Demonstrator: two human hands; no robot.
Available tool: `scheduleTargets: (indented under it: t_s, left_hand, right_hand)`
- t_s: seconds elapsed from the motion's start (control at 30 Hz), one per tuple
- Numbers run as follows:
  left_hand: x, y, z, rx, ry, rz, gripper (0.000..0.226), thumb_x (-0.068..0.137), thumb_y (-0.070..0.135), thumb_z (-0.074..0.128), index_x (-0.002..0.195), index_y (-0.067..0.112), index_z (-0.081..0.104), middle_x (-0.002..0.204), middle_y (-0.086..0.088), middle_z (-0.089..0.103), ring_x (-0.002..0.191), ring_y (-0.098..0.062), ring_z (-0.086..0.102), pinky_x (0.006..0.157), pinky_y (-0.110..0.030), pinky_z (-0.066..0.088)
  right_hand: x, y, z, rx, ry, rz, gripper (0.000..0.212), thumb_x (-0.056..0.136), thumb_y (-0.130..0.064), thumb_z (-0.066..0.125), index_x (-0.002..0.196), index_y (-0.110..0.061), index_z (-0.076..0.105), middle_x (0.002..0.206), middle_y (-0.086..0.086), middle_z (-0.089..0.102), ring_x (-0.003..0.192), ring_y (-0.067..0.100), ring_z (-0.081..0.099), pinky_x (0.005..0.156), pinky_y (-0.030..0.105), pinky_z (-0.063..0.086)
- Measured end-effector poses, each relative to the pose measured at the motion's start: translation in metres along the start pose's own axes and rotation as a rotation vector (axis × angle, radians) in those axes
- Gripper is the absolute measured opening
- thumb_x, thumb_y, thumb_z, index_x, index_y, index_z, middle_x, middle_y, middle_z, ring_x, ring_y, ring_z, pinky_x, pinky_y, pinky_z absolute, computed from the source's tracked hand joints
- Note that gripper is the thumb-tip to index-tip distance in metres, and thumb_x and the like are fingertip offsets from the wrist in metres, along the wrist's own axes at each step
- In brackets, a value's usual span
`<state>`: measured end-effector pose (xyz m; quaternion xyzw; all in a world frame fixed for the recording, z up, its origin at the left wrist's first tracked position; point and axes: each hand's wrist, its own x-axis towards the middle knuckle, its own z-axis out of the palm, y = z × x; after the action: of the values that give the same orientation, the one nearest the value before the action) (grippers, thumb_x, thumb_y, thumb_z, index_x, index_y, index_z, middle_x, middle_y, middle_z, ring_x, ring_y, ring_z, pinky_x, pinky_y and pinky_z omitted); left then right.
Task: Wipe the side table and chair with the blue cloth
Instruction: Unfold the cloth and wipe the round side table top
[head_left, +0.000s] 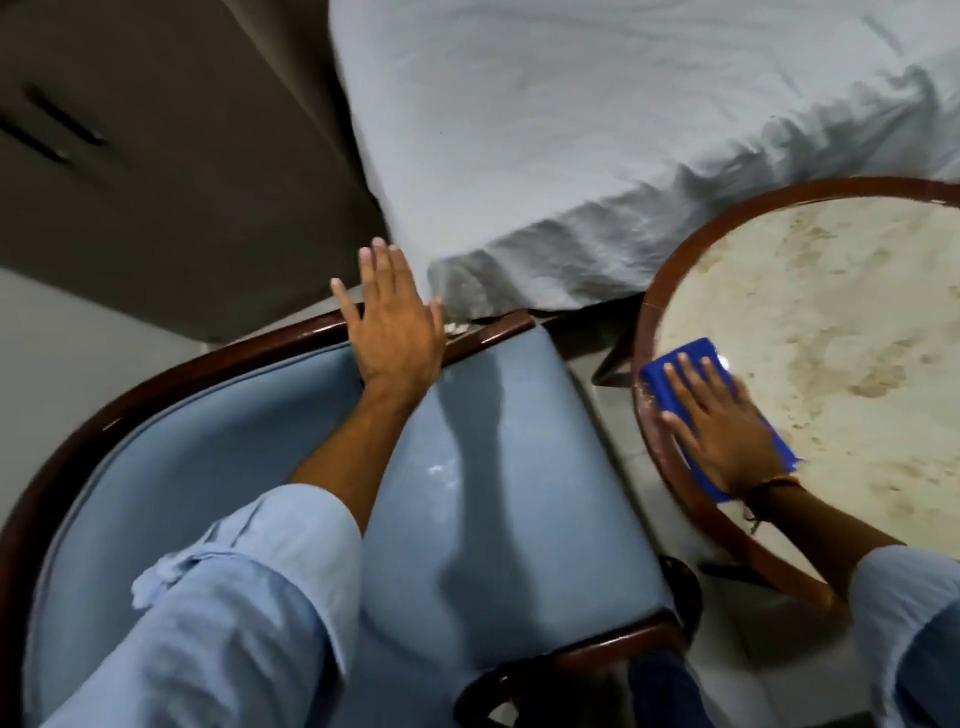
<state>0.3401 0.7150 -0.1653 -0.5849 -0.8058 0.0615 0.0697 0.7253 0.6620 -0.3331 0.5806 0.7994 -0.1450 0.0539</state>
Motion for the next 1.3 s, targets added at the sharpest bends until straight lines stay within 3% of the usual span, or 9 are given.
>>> scheduleTargets:
  t_s: [0.07,0.2,0.4,0.7,0.93,1.3]
  left_hand:
    - [0.0,-0.027,0.007,-0.019,-0.045,-0.098,0.079,0.102,0.053,0.036,0.162,0.005,0.019,0.171,-0.013,0.019,0.159,-0.028,0.011,0.124,-0.066,0.008]
    - [-0.006,-0.051,0.026,0.005,-0.023,0.008,0.089,0.099,0.065,0.034,0.16,0.001,0.025,0.167,-0.016,0.028,0.158,-0.03,0.016,0.124,-0.064,0.012]
    - [-0.004,-0.049,0.033,-0.006,0.042,0.033,0.102,0.093,0.076,0.03,0.158,-0.003,0.026,0.165,-0.02,0.029,0.157,-0.034,0.019,0.123,-0.066,0.008]
    - [-0.005,-0.049,0.026,-0.004,0.055,0.05,0.103,0.094,0.076,0.029,0.158,-0.005,0.022,0.166,-0.023,0.025,0.157,-0.036,0.015,0.123,-0.067,0.008]
    - [-0.005,-0.047,0.026,-0.019,0.061,0.051,0.104,0.095,0.076,0.029,0.159,-0.005,0.019,0.167,-0.024,0.023,0.158,-0.037,0.013,0.123,-0.067,0.007]
    - [-0.004,-0.048,0.034,0.005,0.092,0.063,0.102,0.095,0.075,0.028,0.157,-0.006,0.021,0.165,-0.025,0.025,0.157,-0.038,0.015,0.123,-0.068,0.008]
  right_hand:
    - [0.007,-0.003,0.004,0.041,0.011,0.052,0.068,0.103,-0.054,0.018,0.164,-0.027,0.004,0.174,0.0,0.007,0.161,0.025,0.004,0.127,0.055,0.016]
    - [0.043,-0.011,-0.007,0.07,0.028,0.117,0.066,0.104,-0.052,0.02,0.164,-0.026,0.007,0.174,0.001,0.006,0.161,0.027,0.005,0.127,0.058,0.017]
    - [0.075,-0.023,-0.01,0.069,0.039,0.114,0.066,0.105,-0.053,0.017,0.164,-0.024,0.007,0.174,0.003,0.005,0.161,0.03,0.005,0.128,0.059,0.015]
    - [-0.012,-0.049,0.016,-0.095,0.01,0.024,0.07,0.105,-0.054,0.022,0.164,-0.023,0.002,0.174,0.003,0.003,0.161,0.029,0.002,0.128,0.058,0.017]
    - [-0.095,-0.049,0.053,-0.045,-0.002,-0.008,0.071,0.105,-0.056,0.026,0.164,-0.022,0.005,0.174,0.001,0.004,0.161,0.024,0.001,0.128,0.058,0.016]
    - [-0.013,-0.059,0.029,-0.034,0.023,0.051,0.08,0.103,-0.062,0.028,0.164,-0.015,0.005,0.174,0.004,0.006,0.161,0.025,0.004,0.129,0.055,0.016]
